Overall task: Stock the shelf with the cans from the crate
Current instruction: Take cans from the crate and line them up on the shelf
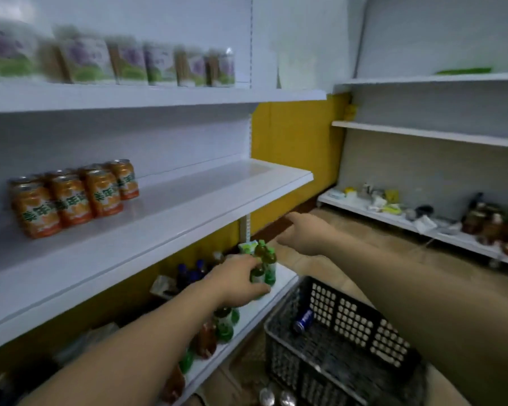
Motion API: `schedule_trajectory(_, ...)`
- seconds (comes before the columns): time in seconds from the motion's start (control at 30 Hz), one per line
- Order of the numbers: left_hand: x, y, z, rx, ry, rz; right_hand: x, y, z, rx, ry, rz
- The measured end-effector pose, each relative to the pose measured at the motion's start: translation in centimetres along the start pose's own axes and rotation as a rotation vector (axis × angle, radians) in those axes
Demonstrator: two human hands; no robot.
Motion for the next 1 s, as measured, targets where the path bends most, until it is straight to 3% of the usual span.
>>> schedule_trajectory(0.13, 3.2, -3.7, -6.7, -0.025, 0.181, -0.037, -2.9, -8.6, -2.7, -0.001, 0.042, -0.169)
schedule_trajectory(0.33, 6.6, -3.2, -15.2, -0.004, 0.367, 0.0, -3.8, -17.4, -10.0, 0.049, 0.192, -0.358)
schedule_trajectory(0.63, 15.3, -0.8, -21.4, -0.138, 0.469, 0.092, 2.8, -23.7, -20.4, 0.175, 0.356, -0.463)
schedule_trajectory(1.0, 33.1, 5.5, -35.7, -0.503, 0.492, 0.425, 17.4, -34.0, -37.3, 0.463, 0.428, -0.645)
Point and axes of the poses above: each hand's wrist, its own x-axis towards the middle knuckle, its own z-axis out of the back of the hand, y = z × x, the point moved 5 cm from there along x, towards the middle knuckle, and after that the axes turned 5 degrees about -x, right-handed, at the moved point
